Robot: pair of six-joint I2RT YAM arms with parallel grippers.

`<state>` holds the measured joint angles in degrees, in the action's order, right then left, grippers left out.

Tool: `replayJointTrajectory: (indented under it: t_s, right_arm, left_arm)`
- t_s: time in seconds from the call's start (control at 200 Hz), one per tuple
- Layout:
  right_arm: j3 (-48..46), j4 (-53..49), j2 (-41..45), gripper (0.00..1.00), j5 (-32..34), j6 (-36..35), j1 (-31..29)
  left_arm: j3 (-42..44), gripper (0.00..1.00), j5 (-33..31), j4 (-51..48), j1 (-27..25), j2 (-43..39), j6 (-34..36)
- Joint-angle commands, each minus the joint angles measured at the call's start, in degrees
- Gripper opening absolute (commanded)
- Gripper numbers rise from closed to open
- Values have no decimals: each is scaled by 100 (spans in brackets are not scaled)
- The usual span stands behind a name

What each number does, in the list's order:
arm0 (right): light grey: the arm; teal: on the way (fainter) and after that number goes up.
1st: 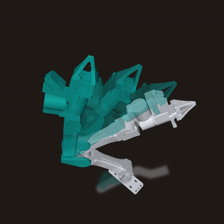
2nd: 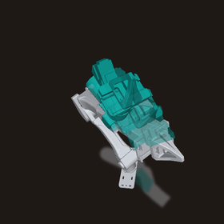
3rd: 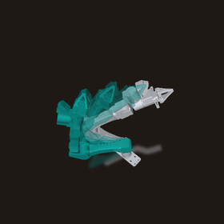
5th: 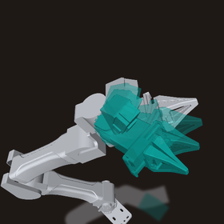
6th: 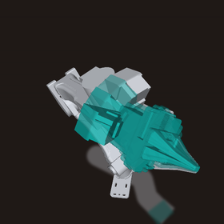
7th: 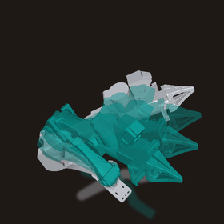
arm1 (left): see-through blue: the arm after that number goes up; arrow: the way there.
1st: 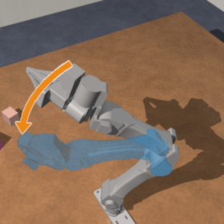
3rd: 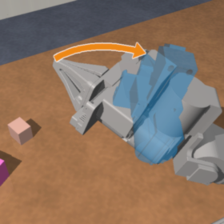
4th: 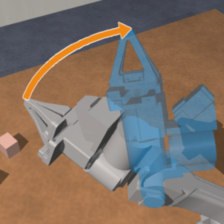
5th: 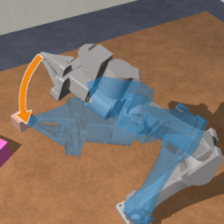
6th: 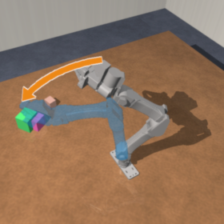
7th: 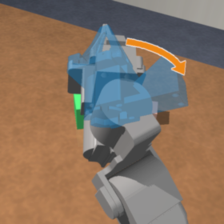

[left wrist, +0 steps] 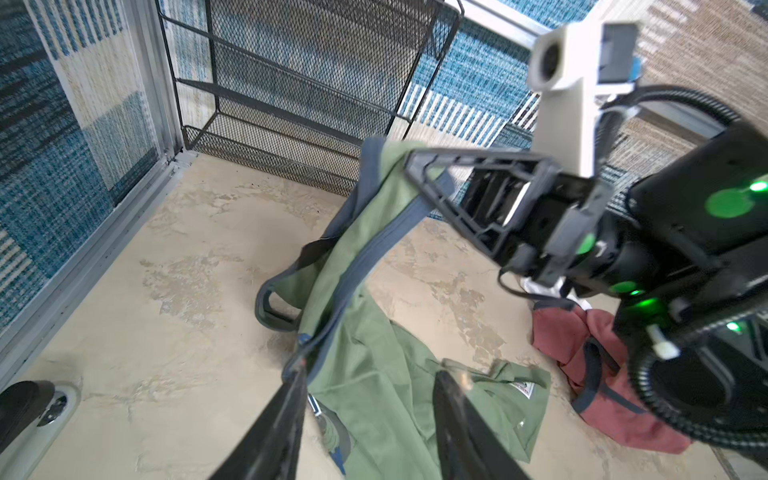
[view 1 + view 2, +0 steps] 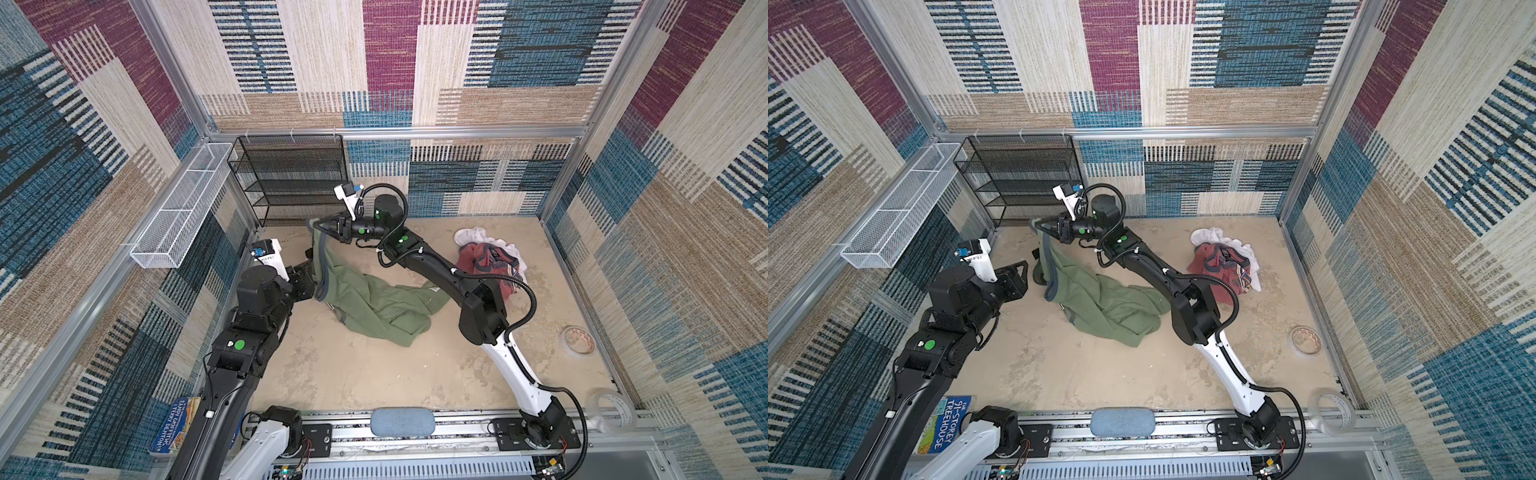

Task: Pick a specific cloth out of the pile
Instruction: 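Swing the held green shirt toward the left gripper and lower it onto the table, then release the green shirt with the right gripper while the left gripper reaches toward it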

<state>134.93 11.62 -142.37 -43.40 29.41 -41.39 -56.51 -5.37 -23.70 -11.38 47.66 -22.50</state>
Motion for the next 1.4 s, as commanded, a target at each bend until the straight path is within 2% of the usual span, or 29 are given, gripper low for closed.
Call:
replayJointTrajectory:
  t_s: [0.0, 0.09, 0.145, 0.245, 0.381, 0.511, 0.761, 0.891, 0.941, 1.172, 1.397]
  right_arm:
    - [-908, 495, 368, 22, 419, -234, -36]
    - [-1873, 1054, 638, 34, 650, -212, -38]
    - [-2269, 1179, 761, 46, 729, -248, -36]
    - [-3058, 1390, 1101, 61, 1014, -363, -35]
    - [-4107, 1709, 1762, 74, 1495, -595, -36]
    - [-4787, 1642, 2274, 81, 1791, -840, -36]
    - [-5200, 862, 2737, 88, 2430, -1199, -27]
    - [-4483, -712, 2525, 89, 3201, -1456, -27]
    - [-4429, -979, 2527, 89, 3322, -1471, -27]
    - [-5720, -470, 3391, 89, 3341, -1093, 85]
    - [-7226, 32, 4976, 89, 3418, -612, 579]
  left_arm:
    - [-46, 52, 229, 156, 3, 111, 12]
    - [-12, 52, 281, 200, -1, 190, -15]
    - [24, 52, 331, 252, -5, 233, -25]
    - [1, 52, 436, 308, -5, 416, 13]
    - [-44, 51, 595, 476, -31, 741, -57]
    - [-88, 50, 651, 677, -172, 1038, -105]
    - [-298, 51, 551, 877, -666, 1615, -27]
    - [-295, 51, 331, 964, -787, 1726, -8]
    - [-331, 51, 300, 971, -804, 1753, 8]
    - [-474, 51, 563, 986, -1069, 2194, -1]
    - [-718, 53, 694, 1167, -1678, 2945, 207]
